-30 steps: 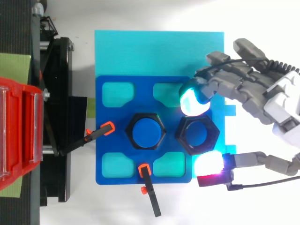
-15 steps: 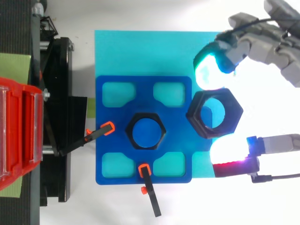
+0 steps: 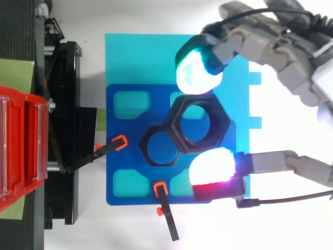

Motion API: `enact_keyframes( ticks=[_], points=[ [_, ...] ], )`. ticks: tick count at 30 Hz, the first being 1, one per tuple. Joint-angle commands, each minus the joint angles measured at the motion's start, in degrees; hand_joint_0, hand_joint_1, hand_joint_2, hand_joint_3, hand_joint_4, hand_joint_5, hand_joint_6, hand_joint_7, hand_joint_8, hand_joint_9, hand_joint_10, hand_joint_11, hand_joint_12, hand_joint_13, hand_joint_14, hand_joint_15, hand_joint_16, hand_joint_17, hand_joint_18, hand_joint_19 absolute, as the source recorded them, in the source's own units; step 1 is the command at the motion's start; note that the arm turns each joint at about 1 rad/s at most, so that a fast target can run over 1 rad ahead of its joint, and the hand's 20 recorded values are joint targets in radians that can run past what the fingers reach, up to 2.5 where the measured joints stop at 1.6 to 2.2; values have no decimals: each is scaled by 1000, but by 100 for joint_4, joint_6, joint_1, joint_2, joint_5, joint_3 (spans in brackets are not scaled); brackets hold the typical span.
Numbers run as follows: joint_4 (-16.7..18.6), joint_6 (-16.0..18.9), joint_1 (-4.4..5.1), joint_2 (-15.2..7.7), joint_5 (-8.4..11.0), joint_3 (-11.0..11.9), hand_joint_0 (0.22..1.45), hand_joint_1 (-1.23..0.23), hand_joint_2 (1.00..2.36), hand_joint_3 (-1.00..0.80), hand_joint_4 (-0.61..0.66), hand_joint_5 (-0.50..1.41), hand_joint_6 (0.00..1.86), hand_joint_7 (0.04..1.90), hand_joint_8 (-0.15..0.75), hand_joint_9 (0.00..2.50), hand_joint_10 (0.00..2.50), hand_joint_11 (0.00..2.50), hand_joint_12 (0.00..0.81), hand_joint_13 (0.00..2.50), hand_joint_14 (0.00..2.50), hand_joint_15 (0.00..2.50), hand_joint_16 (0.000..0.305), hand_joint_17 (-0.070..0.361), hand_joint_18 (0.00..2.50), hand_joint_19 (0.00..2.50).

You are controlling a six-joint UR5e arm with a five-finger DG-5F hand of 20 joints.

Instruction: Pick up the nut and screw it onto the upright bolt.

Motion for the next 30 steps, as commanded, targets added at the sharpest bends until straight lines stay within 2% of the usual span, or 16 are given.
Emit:
enact_keyframes(
  ticks=[1, 5, 10, 14, 17, 22, 30],
  points=[
    [-41, 70, 1, -188, -43, 154, 561, -763, 1003, -466, 242, -180, 501, 1232, 291, 483, 7, 224, 338, 251, 0, 0, 44, 99, 164, 0],
    [-32, 105, 1, -302, -122, 206, 560, -762, 1003, -464, 244, -180, 501, 1233, 291, 483, 7, 225, 338, 251, 0, 0, 44, 99, 165, 0],
    [135, 79, -26, -294, -201, 215, 560, -760, 1003, -464, 250, -179, 500, 1230, 291, 482, 7, 223, 338, 252, 0, 0, 44, 99, 165, 0],
    [161, 79, -35, -302, -342, 215, 560, -757, 1003, -465, 243, -179, 500, 1235, 292, 481, 6, 223, 338, 253, 0, 0, 44, 99, 166, 0],
    [188, 96, -35, -382, -359, 215, 559, -757, 1003, -462, 245, -179, 501, 1229, 292, 481, 7, 223, 338, 253, 0, 0, 44, 99, 168, 0],
    [232, 96, -26, -382, -395, 215, 559, -752, 1003, -463, 245, -179, 500, 1235, 292, 481, 6, 223, 338, 253, 0, 0, 44, 99, 168, 0],
    [-58, 114, -52, -382, -439, 206, 554, -741, 1003, -455, 241, -179, 500, 1235, 294, 481, 8, 223, 339, 253, 0, 0, 44, 99, 166, 0]
  ],
)
